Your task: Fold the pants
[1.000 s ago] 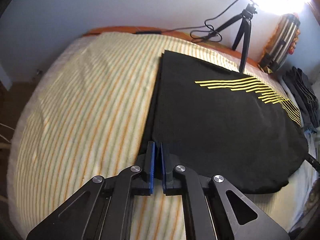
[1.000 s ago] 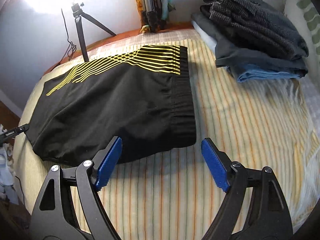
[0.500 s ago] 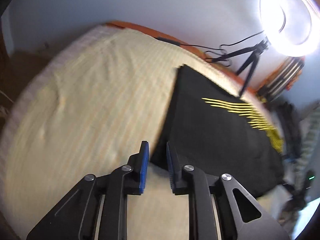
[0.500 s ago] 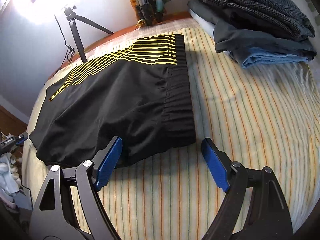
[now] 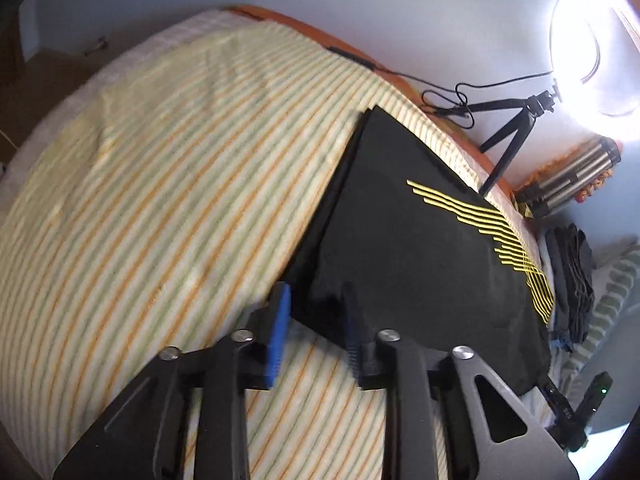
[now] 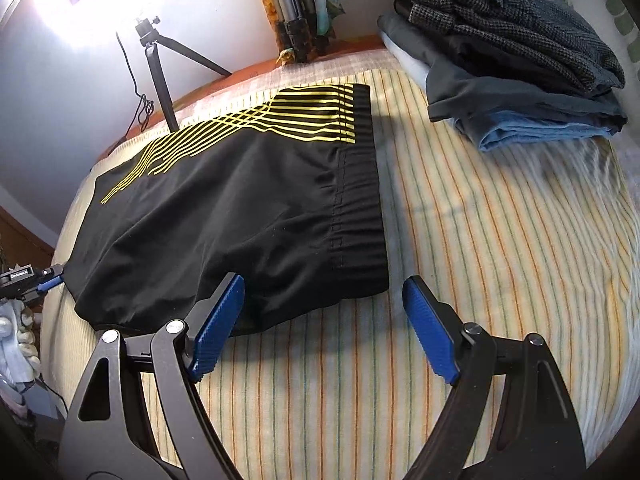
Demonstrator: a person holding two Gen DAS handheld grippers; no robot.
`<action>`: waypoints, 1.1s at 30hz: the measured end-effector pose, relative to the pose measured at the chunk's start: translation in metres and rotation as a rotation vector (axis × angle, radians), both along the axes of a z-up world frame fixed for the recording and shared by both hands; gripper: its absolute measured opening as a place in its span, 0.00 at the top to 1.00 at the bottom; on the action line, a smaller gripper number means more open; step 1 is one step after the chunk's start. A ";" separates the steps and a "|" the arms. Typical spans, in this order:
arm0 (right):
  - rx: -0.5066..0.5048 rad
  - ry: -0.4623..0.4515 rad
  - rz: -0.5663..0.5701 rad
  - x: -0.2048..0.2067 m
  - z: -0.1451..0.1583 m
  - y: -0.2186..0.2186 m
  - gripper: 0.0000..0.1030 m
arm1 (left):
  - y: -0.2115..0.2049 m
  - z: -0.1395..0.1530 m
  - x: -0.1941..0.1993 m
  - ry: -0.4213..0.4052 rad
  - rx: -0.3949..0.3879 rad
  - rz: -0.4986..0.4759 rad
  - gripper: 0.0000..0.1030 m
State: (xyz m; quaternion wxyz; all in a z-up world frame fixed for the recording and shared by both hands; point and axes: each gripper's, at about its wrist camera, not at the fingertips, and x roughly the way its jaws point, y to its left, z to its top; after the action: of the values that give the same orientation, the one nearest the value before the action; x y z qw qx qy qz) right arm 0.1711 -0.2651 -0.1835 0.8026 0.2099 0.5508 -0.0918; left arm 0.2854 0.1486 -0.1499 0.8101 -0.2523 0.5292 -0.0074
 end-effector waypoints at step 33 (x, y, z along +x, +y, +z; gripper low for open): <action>-0.047 -0.015 0.019 0.005 0.003 0.001 0.19 | 0.007 0.000 -0.013 -0.040 -0.011 -0.001 0.54</action>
State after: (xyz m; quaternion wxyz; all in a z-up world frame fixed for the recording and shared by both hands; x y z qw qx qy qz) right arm 0.1761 -0.2638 -0.1803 0.8123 0.1864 0.5443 -0.0953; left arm 0.2724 0.1560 -0.1495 0.8190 -0.2562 0.5132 -0.0157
